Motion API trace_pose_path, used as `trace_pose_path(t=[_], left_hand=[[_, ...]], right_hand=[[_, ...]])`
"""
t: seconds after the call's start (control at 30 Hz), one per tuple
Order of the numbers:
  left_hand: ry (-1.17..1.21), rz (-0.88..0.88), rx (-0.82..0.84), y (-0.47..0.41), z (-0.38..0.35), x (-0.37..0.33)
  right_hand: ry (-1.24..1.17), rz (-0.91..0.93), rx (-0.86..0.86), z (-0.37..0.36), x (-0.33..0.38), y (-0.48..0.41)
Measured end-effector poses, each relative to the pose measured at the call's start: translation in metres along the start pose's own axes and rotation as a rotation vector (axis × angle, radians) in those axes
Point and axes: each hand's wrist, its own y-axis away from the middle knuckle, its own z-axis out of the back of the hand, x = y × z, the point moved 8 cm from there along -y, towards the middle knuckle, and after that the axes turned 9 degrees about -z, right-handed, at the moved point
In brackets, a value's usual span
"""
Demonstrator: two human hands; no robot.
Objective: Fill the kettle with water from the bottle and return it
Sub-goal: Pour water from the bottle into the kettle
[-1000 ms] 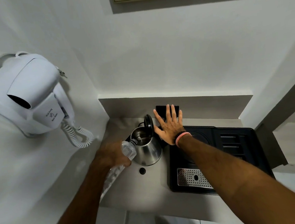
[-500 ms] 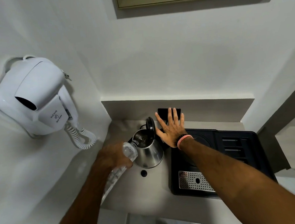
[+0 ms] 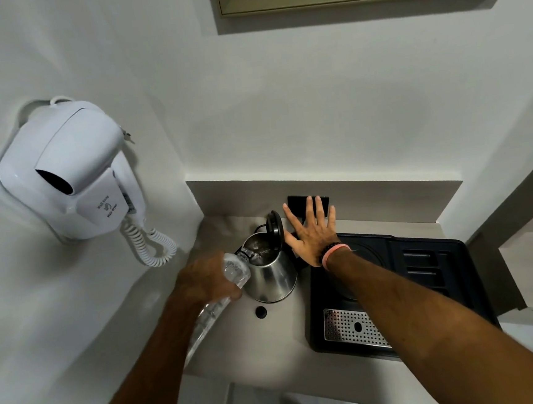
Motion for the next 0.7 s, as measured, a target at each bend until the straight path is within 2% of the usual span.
trace_pose_path(t=[0.17,0.3,0.57,0.7], left_hand=[[0.172,-0.023,-0.118,0.006,-0.002,0.005],[0.355,-0.038,-0.360,0.015,0.005,0.017],[0.596,0.218,-0.820,0.050,-0.010,0.065],[0.681,0.259,-0.959,0.053,-0.018,0.070]], right_hand=[[0.004,0.000,0.007,0.001,-0.001,0.001],[0.011,0.005,0.023,0.002,-0.001,0.002],[0.003,-0.004,0.031,0.000,0.000,0.002],[0.001,-0.007,0.042,0.000,0.000,0.003]])
